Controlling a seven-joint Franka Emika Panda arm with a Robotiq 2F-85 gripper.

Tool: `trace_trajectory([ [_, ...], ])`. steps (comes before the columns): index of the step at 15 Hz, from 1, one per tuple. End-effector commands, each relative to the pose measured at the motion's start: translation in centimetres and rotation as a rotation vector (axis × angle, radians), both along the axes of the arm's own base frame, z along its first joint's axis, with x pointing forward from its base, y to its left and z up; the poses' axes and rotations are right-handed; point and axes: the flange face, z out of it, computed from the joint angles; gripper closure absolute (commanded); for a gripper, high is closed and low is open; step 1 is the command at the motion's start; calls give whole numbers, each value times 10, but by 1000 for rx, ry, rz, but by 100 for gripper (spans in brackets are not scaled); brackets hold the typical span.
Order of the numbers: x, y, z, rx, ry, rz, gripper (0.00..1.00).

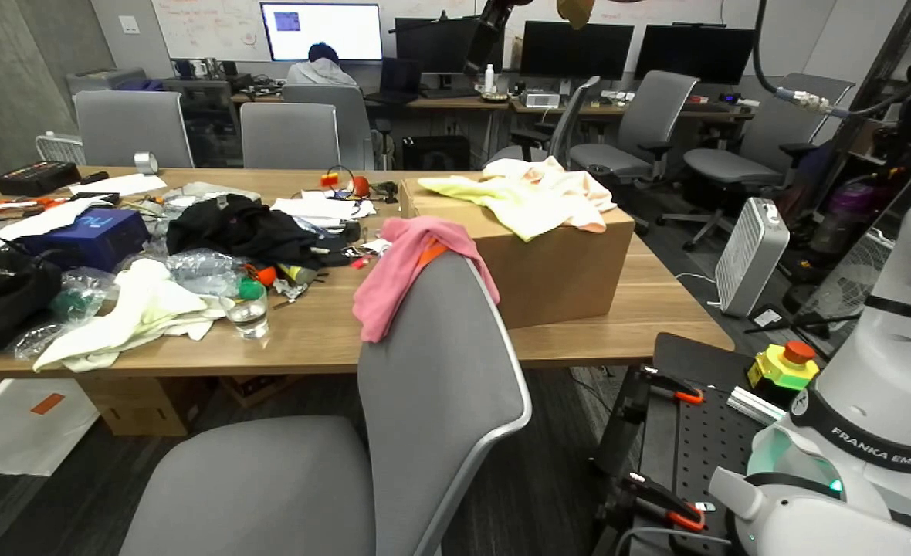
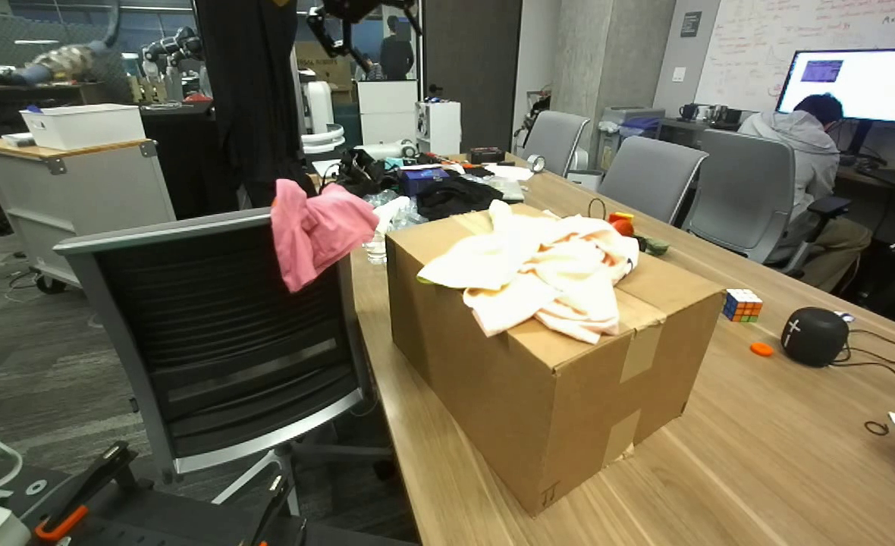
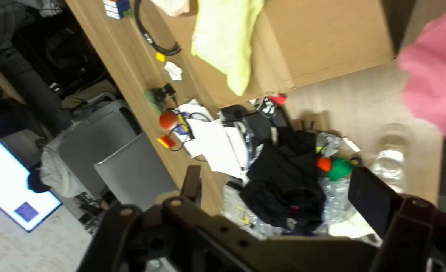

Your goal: Move the shirts and towel to the top of the box

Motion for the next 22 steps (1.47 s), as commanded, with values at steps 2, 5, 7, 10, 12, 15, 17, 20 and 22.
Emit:
trace_trajectory([
  [2, -38, 63, -11, 66, 189, 187, 0],
  [5, -56, 103, -28, 127, 310, 308, 0],
  [7, -67, 128, -47, 147, 385, 385, 0],
  [10, -80, 159, -79, 137, 440, 456, 0],
  [12, -85, 175, -97, 110, 446, 468, 0],
  [15, -86, 190, -116, 85, 423, 483, 0],
  [17, -83, 194, -124, 76, 394, 478, 0],
  [20, -77, 198, -131, 57, 359, 466, 0],
  [22, -71, 199, -135, 40, 345, 448, 0],
])
